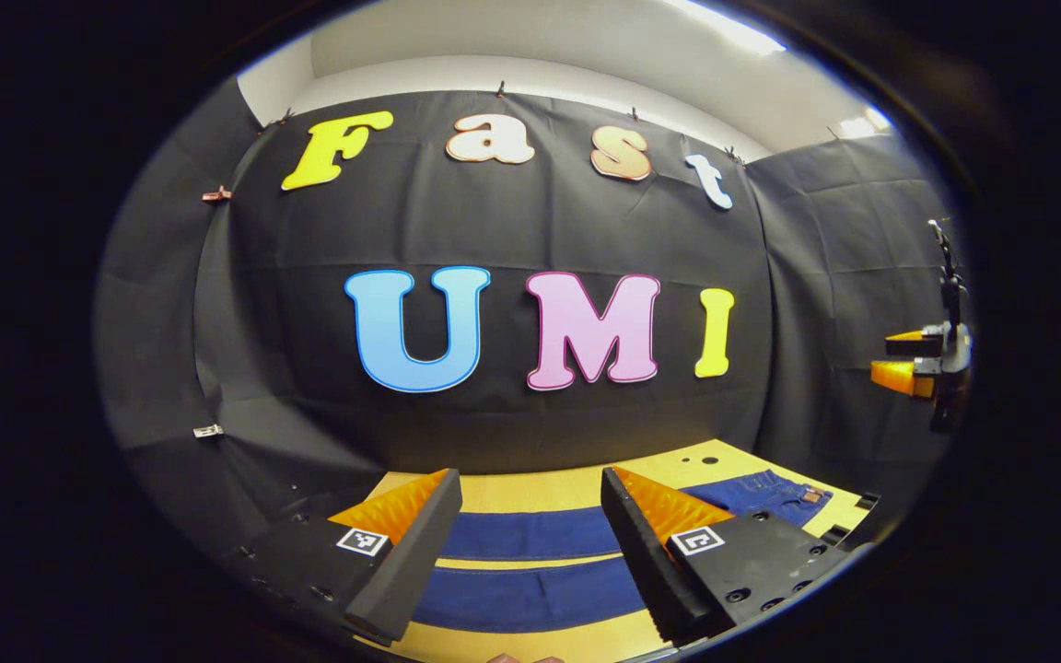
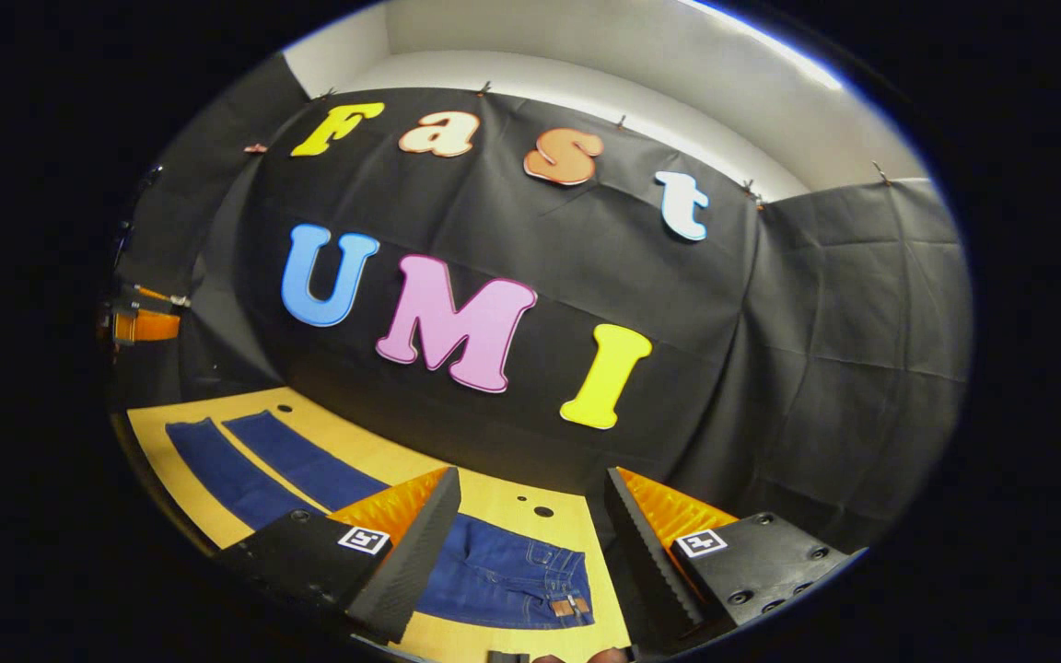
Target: Grasp the waist and the cuffs of the jeans and fold them to make the two legs overlap; first hold the waist and fold one-third of the jeans toward the cuffs, then hold the cuffs and fold the remaining one-third in the same direction to finish folding.
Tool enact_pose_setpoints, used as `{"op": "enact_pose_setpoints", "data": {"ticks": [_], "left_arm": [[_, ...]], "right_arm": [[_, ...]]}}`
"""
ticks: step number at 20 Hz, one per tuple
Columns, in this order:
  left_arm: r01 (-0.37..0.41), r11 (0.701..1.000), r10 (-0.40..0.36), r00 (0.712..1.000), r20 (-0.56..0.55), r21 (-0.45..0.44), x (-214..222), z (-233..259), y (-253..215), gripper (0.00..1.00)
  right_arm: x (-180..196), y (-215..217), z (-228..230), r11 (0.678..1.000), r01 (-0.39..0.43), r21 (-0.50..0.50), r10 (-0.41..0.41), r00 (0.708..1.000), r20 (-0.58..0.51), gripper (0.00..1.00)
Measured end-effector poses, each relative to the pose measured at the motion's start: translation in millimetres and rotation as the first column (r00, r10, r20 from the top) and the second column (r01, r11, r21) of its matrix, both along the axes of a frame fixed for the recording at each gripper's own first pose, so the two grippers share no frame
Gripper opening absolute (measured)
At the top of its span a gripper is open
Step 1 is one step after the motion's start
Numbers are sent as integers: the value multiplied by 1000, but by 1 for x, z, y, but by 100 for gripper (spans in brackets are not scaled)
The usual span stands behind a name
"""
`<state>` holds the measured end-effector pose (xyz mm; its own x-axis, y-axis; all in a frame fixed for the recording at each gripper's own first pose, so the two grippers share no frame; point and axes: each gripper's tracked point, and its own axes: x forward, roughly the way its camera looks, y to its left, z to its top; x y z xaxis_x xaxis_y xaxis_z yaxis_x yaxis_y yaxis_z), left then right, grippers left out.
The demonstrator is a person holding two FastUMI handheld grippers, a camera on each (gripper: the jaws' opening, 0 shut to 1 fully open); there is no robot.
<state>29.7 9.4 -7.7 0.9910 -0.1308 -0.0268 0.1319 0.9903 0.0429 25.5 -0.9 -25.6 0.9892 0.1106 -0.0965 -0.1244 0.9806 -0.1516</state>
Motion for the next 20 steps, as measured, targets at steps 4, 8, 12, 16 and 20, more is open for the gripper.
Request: {"op": "enact_pose_setpoints", "data": {"ticks": [4, 8, 12, 16, 20], "left_arm": [[102, 989, -86, 987, -136, 112, 12, -46, 34, 95], [264, 942, -183, 922, -342, 208, 21, -122, 58, 95], [440, 838, -230, 822, -521, 324, 25, -184, 77, 99], [583, 734, -220, 689, -691, 348, 31, -246, 104, 99], [696, 634, -187, 561, -806, 337, 44, -296, 123, 98]], "right_arm": [[16, 35, -30, 973, -208, -101, 199, 976, -88, 96], [14, 70, -98, 887, -434, -155, 384, 882, -272, 96], [10, 72, -204, 770, -621, -144, 454, 692, -561, 96], [10, 38, -301, 688, -713, -134, 373, 506, -778, 97], [8, 11, -381, 590, -803, -84, 283, 303, -910, 97]]}}
